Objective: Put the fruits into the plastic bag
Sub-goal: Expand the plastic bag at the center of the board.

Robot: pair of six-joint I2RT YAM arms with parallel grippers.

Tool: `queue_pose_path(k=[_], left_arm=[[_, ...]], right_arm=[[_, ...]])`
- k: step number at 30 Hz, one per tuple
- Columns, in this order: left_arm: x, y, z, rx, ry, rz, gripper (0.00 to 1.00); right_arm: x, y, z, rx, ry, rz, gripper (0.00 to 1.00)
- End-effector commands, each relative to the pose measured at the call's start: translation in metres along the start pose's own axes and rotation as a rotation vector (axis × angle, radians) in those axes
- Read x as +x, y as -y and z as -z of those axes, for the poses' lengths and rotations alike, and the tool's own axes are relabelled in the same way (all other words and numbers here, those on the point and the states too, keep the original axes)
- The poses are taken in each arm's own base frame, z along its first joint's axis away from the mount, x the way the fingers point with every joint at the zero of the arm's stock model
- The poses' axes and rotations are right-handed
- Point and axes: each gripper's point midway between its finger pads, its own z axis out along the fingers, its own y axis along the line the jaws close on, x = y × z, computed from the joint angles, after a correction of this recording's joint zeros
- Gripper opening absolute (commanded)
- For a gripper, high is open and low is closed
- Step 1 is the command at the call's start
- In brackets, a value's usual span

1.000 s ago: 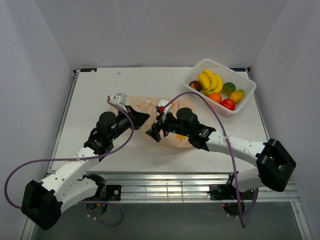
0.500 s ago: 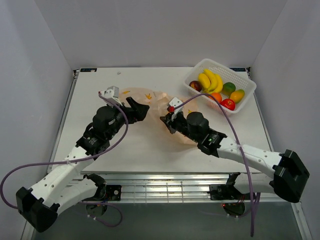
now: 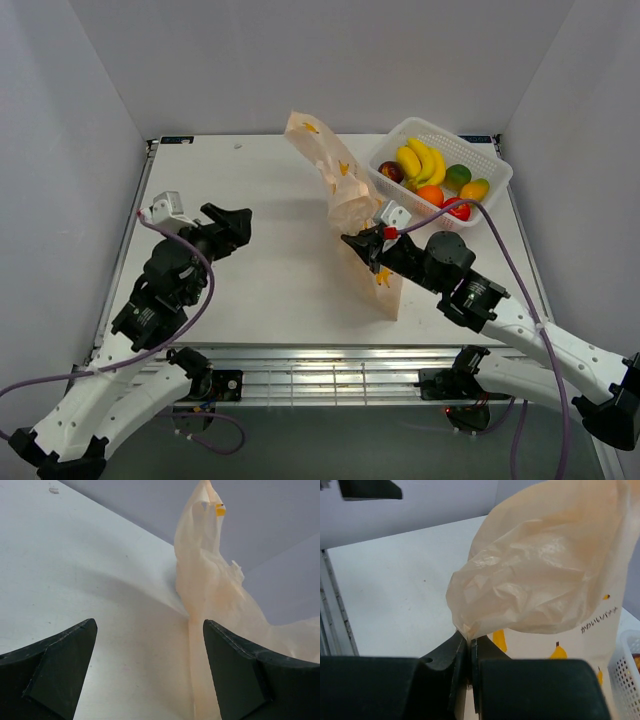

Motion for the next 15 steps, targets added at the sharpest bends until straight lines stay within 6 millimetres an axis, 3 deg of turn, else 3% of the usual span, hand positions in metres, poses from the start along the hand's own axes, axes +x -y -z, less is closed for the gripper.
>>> queue_pose_path(k=[1, 3, 4, 9, 15], left_arm=[[0.014, 0.005, -0.025, -0.011, -0.052, -0.111, 0.98], [0.008, 0.016, -0.037, -0.008, -0.047, -0.146, 0.98], [0.019, 0.014, -0.051, -0.032, -0.082, -0.204, 0.98], [0.030, 0.037, -0.081, 0.024, -0.137, -0.275, 0.98], [0.059, 0.018, -0.103, -0.066, -0.212, -0.288, 0.98]], right_arm=[[0.005, -0.025, 0.008, -0.154, -0.016, 0.038, 0.08], [0.005, -0.033, 0.012, -0.197, -0.013, 0.042, 0.08], [0.005, -0.035, 0.014, -0.209, -0.009, 0.044, 0.08], [-0.005, -0.050, 0.025, -0.297, 0.029, 0.053, 0.08], [-0.016, -0.050, 0.035, -0.290, 0.065, 0.060, 0.08]])
